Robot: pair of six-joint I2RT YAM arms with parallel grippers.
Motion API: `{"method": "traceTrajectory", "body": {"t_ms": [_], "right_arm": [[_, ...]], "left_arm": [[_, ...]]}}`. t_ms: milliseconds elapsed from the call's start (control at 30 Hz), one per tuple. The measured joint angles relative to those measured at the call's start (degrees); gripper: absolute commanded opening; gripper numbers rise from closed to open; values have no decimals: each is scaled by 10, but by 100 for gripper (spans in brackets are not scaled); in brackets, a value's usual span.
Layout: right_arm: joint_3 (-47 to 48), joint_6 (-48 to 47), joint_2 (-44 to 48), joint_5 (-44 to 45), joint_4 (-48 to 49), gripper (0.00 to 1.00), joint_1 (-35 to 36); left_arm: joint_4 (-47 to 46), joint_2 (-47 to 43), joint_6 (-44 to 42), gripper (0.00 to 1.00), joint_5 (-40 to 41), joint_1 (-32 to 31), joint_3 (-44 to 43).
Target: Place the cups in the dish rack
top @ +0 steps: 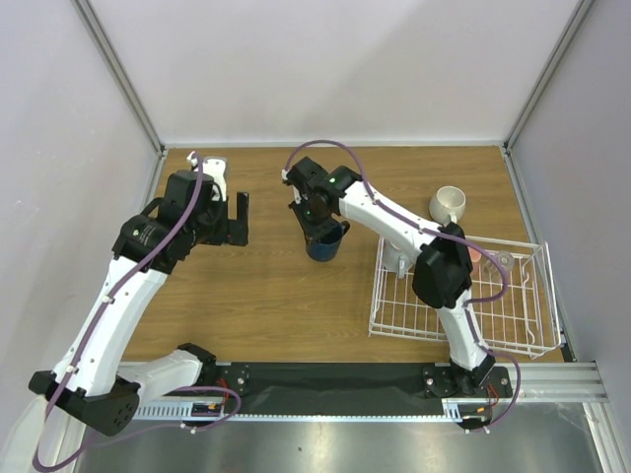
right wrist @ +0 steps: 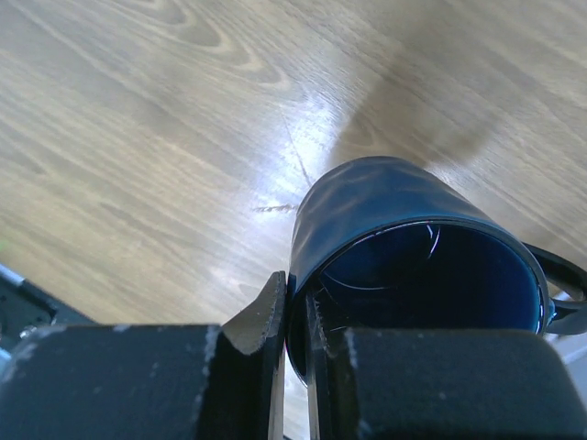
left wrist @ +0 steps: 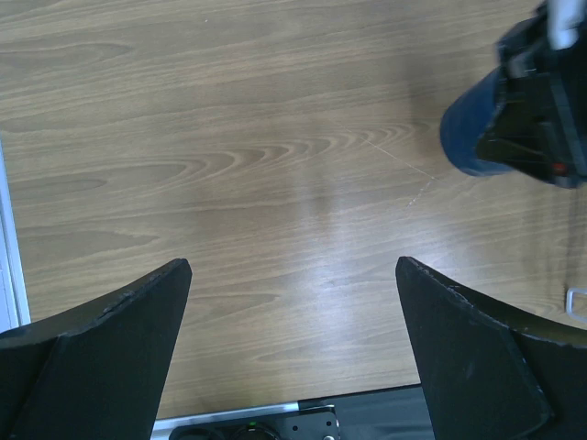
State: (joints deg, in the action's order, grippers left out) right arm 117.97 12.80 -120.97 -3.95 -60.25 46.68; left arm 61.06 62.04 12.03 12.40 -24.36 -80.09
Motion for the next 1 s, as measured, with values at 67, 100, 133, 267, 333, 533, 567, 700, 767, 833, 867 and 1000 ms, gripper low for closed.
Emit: {"method": "traceTrajectory", "body": {"t_ms": [67,100,133,267,333,533,567,700,767,833,867,1000], "right_arm": [[0,2,-19,3,2,0,4],[0,3,-26,5,3,1,5],[0,5,-35,9,3,1,6],[0,13,-61,31,1,2,14],[0,17,-66,40,-1,5,20],[-3,22,-67,61,-2,27,37],[-3,23,-67,63,-2,37,39],[-3,29,-67,61,-2,45,43],[-3,32,-66,61,-1,48,43],[-4,37,-66,61,-2,53,43],[-4,40,-66,62,-2,59,43],[-2,57,-51,66,-15,65,38]], "left_arm": [[0,-2,0,100,-3,0,0],[0,-2,0,100,-6,0,0],[0,-2,0,100,-8,0,0],[0,-2,3,100,-18,0,0],[0,-3,5,100,-24,0,0],[0,-17,6,100,-35,0,0],[0,-21,6,100,-36,0,0],[2,-33,10,100,-43,0,0],[5,-39,12,100,-50,0,0],[7,-45,16,100,-54,0,1],[9,-48,17,100,-56,0,1],[11,-59,33,100,-62,0,3]]}}
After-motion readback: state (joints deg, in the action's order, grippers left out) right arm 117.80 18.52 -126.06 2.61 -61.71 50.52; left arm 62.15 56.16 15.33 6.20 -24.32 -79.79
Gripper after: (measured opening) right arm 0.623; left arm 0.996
